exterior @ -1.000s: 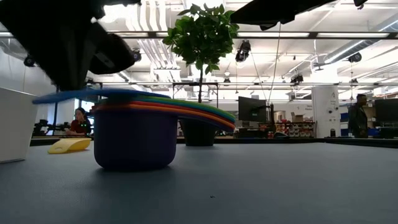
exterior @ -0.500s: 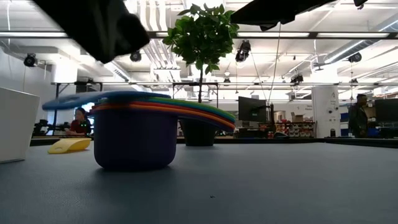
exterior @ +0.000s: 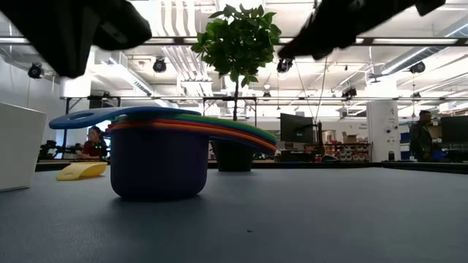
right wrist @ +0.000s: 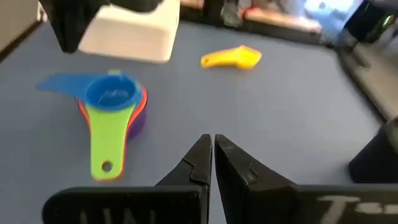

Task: Nest measuring cups in basket
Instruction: Stack the blue measuring cup on the light green measuring cup

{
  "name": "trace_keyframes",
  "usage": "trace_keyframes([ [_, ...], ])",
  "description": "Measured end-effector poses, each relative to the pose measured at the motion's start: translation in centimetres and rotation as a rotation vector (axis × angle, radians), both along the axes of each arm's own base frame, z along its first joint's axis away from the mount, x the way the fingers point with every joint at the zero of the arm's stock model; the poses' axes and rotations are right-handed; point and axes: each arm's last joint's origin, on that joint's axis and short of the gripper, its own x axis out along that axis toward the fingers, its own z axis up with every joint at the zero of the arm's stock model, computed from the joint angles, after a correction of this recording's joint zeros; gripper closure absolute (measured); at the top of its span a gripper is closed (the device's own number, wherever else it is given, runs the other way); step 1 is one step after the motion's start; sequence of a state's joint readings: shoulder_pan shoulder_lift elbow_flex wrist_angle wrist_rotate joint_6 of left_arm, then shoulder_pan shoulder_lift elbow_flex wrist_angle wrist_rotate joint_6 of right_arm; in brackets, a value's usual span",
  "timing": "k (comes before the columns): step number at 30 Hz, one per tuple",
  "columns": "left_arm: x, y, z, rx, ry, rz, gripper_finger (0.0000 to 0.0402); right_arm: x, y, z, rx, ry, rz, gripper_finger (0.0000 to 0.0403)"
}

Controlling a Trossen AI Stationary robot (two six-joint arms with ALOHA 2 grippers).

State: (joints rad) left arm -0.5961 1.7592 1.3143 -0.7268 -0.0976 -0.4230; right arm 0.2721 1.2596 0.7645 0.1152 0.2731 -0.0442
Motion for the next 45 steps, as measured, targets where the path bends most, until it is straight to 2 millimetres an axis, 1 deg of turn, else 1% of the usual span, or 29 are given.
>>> trace_keyframes([
  [2,-0.2,-0.2,-0.7,-0.014,-0.006,0.010,0.0401,0.5,0.1,-1.1,0.020,0.039,-0.012,0.0394],
  [6,-0.2,-0.4,-2.0,-0.066,-0.047,0.044,0.0401,1.6,0.5,-3.9,0.041,0.125,-0.038,0.0394],
  [9,-0.1,-0.5,-2.3,-0.076,-0.052,0.054,0.0401,2.3,0.7,-5.8,0.039,0.167,-0.047,0.0394],
  [14,0.0,-0.6,-3.1,-0.058,-0.029,0.052,0.0401,3.5,0.5,-7.6,0.036,0.168,-0.060,0.0394],
  [18,0.1,-0.7,-3.4,-0.054,-0.027,0.048,0.0401,4.3,0.5,-8.1,0.013,0.180,-0.054,0.0394],
  [21,0.4,-0.8,-3.2,-0.073,-0.059,0.048,0.0401,5.2,0.8,-8.3,0.010,0.187,-0.030,0.0394],
  [29,0.9,-0.9,-2.9,-0.053,-0.138,0.077,0.0401,6.8,1.6,-8.8,0.050,0.211,0.097,0.0394],
  [34,1.0,-0.9,-2.8,-0.059,-0.154,0.081,0.0401,7.0,2.6,-8.4,0.053,0.204,0.165,0.0394],
  [36,1.2,-1.1,-2.3,-0.064,-0.162,0.081,0.0402,6.9,2.8,-8.3,0.046,0.203,0.175,0.0394],
  [38,1.2,-1.2,-1.6,-0.061,-0.143,0.075,0.0402,6.9,2.8,-8.2,0.044,0.200,0.178,0.0394],
  [41,0.4,-1.3,-1.0,-0.024,-0.039,0.048,0.0402,6.9,2.8,-8.2,0.043,0.199,0.176,0.0394],
  [45,-0.4,-1.6,-1.4,0.001,-0.002,0.010,0.0402,6.9,2.7,-8.2,0.027,0.199,0.153,0.0394],
])
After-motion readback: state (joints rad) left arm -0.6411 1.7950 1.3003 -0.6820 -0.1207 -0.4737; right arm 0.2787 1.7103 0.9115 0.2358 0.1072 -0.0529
